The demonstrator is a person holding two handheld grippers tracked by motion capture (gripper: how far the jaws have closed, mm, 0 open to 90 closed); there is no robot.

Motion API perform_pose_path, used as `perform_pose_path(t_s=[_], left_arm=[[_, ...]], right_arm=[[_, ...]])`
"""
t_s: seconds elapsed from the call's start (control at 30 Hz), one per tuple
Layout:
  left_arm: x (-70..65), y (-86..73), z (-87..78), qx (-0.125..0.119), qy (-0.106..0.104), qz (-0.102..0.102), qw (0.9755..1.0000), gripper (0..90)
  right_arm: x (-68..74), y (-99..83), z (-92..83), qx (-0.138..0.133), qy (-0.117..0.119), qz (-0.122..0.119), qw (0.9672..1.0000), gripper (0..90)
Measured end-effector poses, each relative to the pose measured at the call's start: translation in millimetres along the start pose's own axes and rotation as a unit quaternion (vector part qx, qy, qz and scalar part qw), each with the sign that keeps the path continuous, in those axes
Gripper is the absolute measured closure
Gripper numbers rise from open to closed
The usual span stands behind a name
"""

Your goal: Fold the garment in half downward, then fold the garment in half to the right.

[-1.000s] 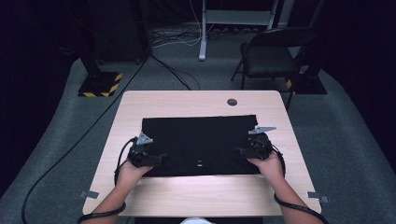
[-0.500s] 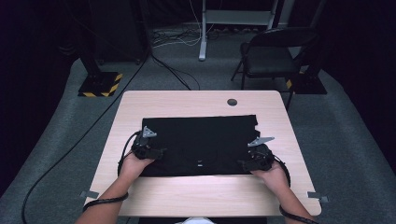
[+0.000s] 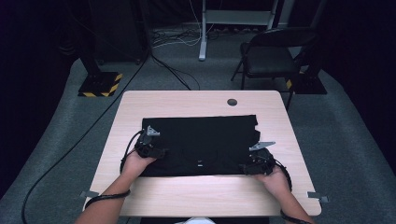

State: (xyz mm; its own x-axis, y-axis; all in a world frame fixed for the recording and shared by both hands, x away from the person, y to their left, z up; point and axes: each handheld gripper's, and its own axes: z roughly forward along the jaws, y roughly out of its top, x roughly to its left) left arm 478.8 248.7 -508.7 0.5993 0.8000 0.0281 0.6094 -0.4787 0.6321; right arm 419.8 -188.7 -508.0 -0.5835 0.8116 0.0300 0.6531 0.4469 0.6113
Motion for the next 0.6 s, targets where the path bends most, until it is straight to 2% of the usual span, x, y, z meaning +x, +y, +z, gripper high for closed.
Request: perform_pose_path(t_s=[0.13, 0.3, 0.4, 0.47, 0.57, 0.6], left_arm=[[2.3, -1.3, 2.2, 0.004, -0.008, -0.007, 0.9999, 15.6], [1.4, -2.6, 1.9, 0.001, -0.005, -0.005, 1.0, 15.4], [1.3, -2.9, 2.0, 0.0, -0.006, -0.007, 1.0, 15.3], [1.7, -4.0, 2.1, -0.004, -0.008, -0.008, 0.9999, 15.1], [2.9, -4.6, 2.3, -0.007, -0.012, -0.005, 0.9999, 14.9], [2.9, -5.0, 2.4, -0.009, -0.012, -0.005, 0.9999, 14.8]], right_arm=[[-0.1, -0.6, -0.3, 0.0, 0.0, 0.001, 1.0, 18.8], [1.0, 0.4, -1.3, -0.001, -0.004, -0.001, 1.0, 19.8], [6.1, 3.7, -10.6, -0.035, -0.004, -0.01, 0.9993, 20.3], [9.4, 6.2, -14.1, -0.046, 0.0, -0.017, 0.9988, 20.2], [10.6, 8.8, -10.9, -0.042, 0.002, -0.02, 0.9989, 19.9], [8.7, 8.7, -4.7, -0.028, 0.001, -0.019, 0.9994, 20.0]])
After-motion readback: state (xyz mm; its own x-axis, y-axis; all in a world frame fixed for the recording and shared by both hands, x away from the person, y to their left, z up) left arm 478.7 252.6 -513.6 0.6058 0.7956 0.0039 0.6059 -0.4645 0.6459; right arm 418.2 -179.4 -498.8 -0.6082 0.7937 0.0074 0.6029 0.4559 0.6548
